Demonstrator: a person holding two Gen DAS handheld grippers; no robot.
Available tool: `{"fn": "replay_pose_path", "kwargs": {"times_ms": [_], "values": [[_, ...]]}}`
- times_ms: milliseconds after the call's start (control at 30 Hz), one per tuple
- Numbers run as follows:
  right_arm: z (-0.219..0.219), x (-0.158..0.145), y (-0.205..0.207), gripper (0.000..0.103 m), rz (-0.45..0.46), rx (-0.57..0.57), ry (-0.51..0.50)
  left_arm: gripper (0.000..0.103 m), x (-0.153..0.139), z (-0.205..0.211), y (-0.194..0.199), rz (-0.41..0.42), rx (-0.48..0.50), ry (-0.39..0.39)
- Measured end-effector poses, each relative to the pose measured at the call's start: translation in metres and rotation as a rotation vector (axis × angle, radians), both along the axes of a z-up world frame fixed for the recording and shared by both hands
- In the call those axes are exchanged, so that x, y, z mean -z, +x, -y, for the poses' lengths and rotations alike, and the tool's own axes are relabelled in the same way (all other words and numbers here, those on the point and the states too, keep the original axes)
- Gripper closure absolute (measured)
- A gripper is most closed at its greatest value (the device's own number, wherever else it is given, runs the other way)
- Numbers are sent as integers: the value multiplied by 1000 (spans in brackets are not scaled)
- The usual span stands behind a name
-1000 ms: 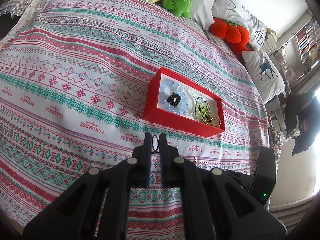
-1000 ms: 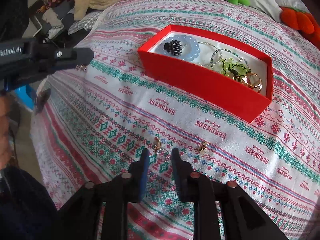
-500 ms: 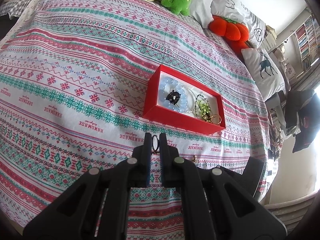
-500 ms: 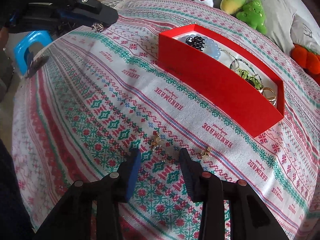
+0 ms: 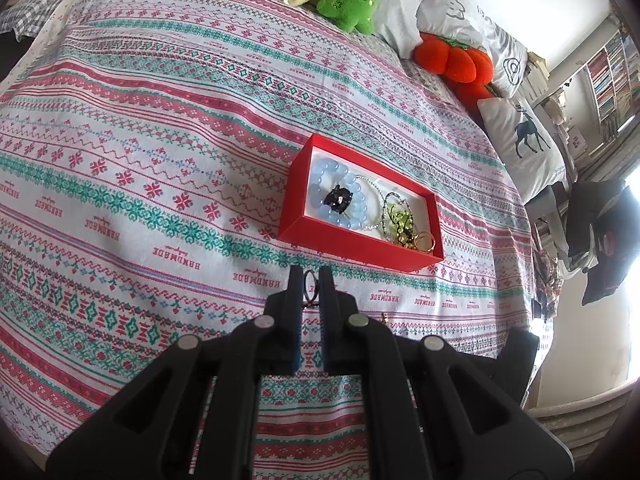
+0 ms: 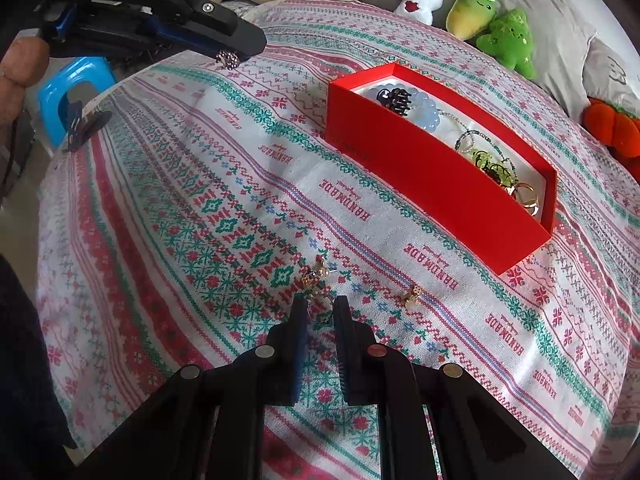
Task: Organize jewelry
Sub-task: 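Carry both earrings into the red box and open both grippers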
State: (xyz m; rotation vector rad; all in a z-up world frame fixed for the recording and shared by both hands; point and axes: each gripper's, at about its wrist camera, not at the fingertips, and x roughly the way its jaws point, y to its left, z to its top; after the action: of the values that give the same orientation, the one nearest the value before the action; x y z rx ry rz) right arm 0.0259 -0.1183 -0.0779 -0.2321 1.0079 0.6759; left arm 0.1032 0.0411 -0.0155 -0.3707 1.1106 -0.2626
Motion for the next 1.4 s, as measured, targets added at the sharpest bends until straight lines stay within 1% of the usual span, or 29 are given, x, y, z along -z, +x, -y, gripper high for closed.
{"fn": "replay_pose_path", "kwargs": {"times_ms": [100,233,400,567,767,967,1100,1400], "values": [[12,-14,-2,90,6,25,47,95,-4,2,0,10,8,-8],[30,-33,7,90,11,82,126,95,-11,6,3,34,16,-33],[54,-51,30,90,2,174,211,95,-16,14,12,55,24,-69],[72,-60,55,90,-37,248,288,95,-17,30,24,67,36,-85],[87,-56,83,90,-90,343,335,95,-10,47,40,62,50,-106],[97,-41,110,90,-145,420,368,95,6,65,57,32,62,-81],[102,-31,121,90,-173,443,391,95,16,71,63,18,68,-73],[103,-20,135,89,-185,459,406,95,27,80,73,3,80,-71]]}}
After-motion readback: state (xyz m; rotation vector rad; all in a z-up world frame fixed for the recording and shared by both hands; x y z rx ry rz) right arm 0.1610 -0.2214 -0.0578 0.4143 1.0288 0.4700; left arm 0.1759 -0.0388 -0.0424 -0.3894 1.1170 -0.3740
